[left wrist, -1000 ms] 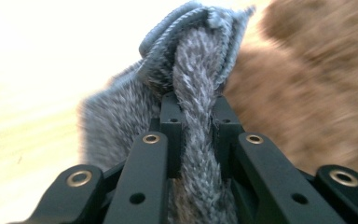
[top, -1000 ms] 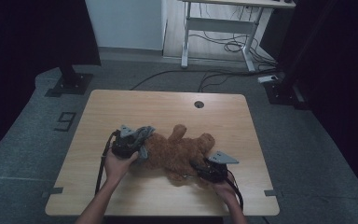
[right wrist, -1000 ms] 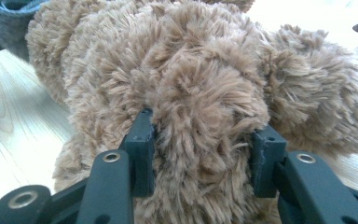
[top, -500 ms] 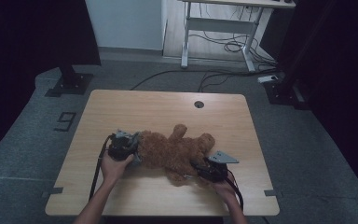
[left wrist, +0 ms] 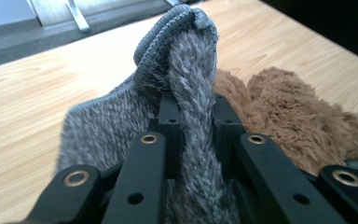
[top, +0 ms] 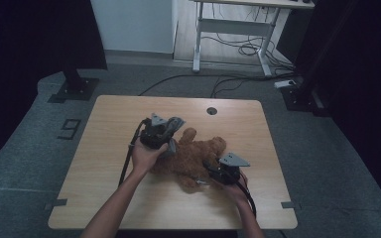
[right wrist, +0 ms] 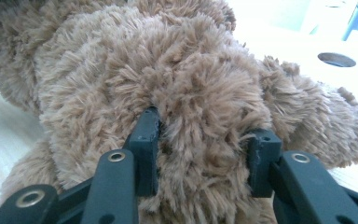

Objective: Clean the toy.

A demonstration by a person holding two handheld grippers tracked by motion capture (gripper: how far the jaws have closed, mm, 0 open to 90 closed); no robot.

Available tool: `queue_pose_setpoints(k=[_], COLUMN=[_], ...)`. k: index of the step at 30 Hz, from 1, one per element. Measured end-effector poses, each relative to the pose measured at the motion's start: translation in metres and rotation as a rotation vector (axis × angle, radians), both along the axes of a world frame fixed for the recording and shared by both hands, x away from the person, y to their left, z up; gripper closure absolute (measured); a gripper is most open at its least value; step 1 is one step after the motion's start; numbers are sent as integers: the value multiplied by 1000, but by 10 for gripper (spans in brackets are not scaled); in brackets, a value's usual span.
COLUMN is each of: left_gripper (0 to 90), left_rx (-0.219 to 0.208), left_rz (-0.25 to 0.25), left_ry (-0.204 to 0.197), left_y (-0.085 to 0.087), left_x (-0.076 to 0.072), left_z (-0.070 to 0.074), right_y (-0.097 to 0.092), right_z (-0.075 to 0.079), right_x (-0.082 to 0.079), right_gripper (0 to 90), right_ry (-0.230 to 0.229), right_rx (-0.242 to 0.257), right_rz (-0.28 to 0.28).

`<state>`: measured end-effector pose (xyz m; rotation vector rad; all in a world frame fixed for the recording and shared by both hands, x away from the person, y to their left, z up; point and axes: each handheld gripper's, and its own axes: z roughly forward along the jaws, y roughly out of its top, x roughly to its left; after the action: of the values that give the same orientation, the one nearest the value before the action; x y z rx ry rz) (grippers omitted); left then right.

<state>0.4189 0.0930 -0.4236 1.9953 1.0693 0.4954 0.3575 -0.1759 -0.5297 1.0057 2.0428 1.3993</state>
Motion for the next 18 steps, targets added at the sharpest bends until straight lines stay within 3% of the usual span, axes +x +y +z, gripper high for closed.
queue_pose_setpoints(k=[3, 6, 10, 14, 18], left_gripper=[776, 777, 780, 789, 794], left_rx=[8, -5, -6, 1, -37], left_rz=[6, 4, -2, -7, -7], left_ry=[55, 92, 110, 85, 59], left_y=[-4, -1, 3, 4, 8], left_x=[13, 16, 12, -1, -18], left_z=[-15, -27, -32, -39, -47], right_y=[1, 1, 2, -2, -7], right_z=[-1, 0, 1, 3, 4], right_x=[2, 3, 1, -2, -7], right_gripper=[562, 562, 552, 530, 476], right_ry=[-9, -8, -5, 11, 39], right_rx=[0, -2, 3, 25, 68], right_rz=[-10, -13, -7, 15, 38])
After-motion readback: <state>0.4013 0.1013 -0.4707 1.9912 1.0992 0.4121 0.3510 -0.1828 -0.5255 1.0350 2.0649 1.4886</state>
